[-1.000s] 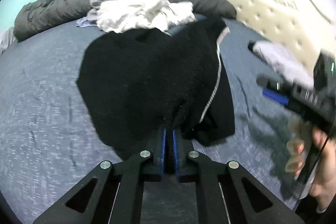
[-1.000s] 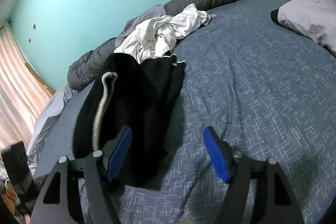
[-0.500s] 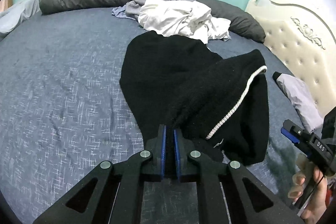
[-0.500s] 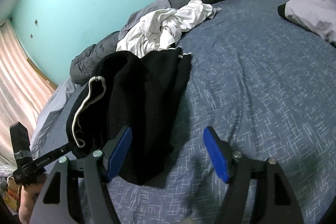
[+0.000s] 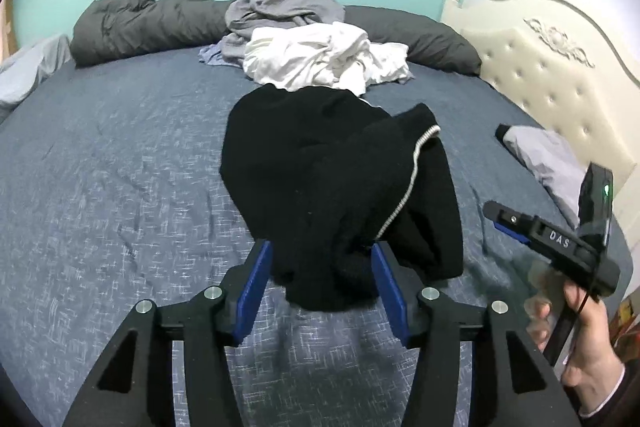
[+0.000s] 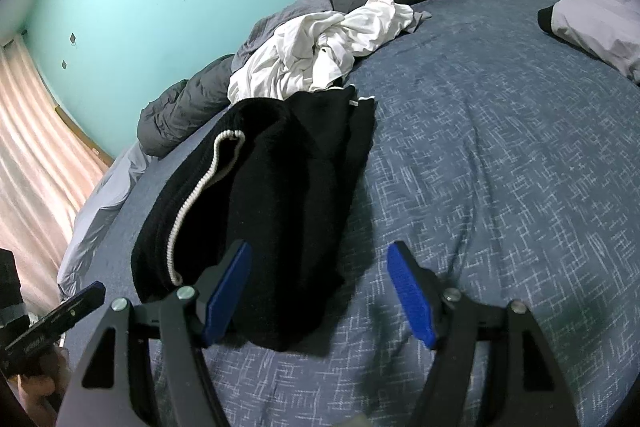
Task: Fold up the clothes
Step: 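Grasp the hoodie edge with the left gripper while the right gripper holds the hood, then lift the hoodie with both grippers, spreading it between them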
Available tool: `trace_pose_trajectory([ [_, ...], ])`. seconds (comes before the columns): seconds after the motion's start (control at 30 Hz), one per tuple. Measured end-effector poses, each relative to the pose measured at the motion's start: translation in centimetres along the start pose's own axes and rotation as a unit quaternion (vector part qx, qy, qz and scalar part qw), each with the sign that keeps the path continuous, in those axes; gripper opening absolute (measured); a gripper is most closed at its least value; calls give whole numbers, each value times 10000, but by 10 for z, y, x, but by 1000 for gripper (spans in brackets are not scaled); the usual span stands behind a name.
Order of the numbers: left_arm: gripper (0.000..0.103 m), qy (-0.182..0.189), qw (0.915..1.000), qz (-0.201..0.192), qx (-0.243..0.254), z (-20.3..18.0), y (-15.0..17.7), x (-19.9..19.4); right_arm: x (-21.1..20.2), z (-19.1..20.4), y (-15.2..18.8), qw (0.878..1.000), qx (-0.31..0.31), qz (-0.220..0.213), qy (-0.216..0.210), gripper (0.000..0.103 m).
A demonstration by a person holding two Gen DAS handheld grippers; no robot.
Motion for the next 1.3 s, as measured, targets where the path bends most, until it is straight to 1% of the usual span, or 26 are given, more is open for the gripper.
trace_pose_trajectory([
  [0.07, 56, 20, 10000, 42, 10, -3, 1, 2, 1, -1, -1, 10000, 16, 6, 12, 71],
  [0.13, 56, 15, 9999, -5, 124, -10, 0, -1, 3, -2, -1, 10000, 33, 16, 24, 71],
  [0.2, 59, -24, 9996, -48, 283, -18, 1, -4, 5, -2, -1, 10000, 51, 26, 37, 71],
  [0.27, 62, 28, 9991, -72, 408, -27, 2, -4, 8, -2, -2, 10000, 69, 37, 49, 71],
  [0.33, 62, 53, 9984, -14, 555, -34, 3, 4, 10, -2, -1, 9999, 63, 53, 61, 71],
  [0.5, 61, 0, 9976, 230, 658, -30, 5, 42, 12, 2, 2, 9999, -36, 86, 57, 71],
  [0.53, 58, 8, 9974, 303, 650, -28, 7, 49, 12, 1, 1, 9999, -31, 90, 59, 71],
  [0.6, 32, 52, 9970, 482, 600, -22, 12, 61, 14, 1, 1, 9999, -10, 105, 57, 71],
  [0.63, 31, 80, 9968, 545, 575, -18, 14, 66, 15, 1, 1, 9999, 12, 119, 35, 71],
  [0.7, 21, 111, 9970, 571, 513, -12, 16, 70, 16, 2, -1, 9999, 43, 137, -23, 71],
  [0.9, 18, 122, 9988, 377, 276, 5, 10, 57, 23, 19, -6, 9994, -157, 150, -254, 71],
  [1.1, 17, 210, 9992, 273, 179, 11, 10, 38, 48, 40, 0, 9961, -465, 598, -447, 70],
  [1.13, 17, 224, 9993, 259, 151, 12, 9, 35, 50, 44, 1, 9955, -550, 636, -430, 60],
  [1.17, 16, 229, 9993, 231, 166, 13, 9, 32, 52, 49, 1, 9950, -667, 650, -372, 46],
  [1.2, 9, 221, 9993, 205, 204, 13, 8, 29, 54, 54, 1, 9942, -784, 663, -314, 40],
  [1.23, 0, 182, 9994, 171, 220, 14, 5, 26, 55, 58, 2, 9933, -889, 694, -265, 26],
  [1.27, 0, 124, 9996, 124, 227, 16, 2, 23, 56, 62, 3, 9922, -988, 734, -221, 12],
  [1.3, 0, 116, 9997, 85, 197, 18, -1, 20, 55, 64, 2, 9916, -1021, 769, -196, 8],
])
Point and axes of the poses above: each gripper's, at about its wrist camera, not at the fingertips, and x roughly the way its jaws point, z to its left, y to its underside, the point moved 4 cm from there along x, roughly the way its jaws point, and after that the axes turned 5 degrees about x, right-handed, at the moved point
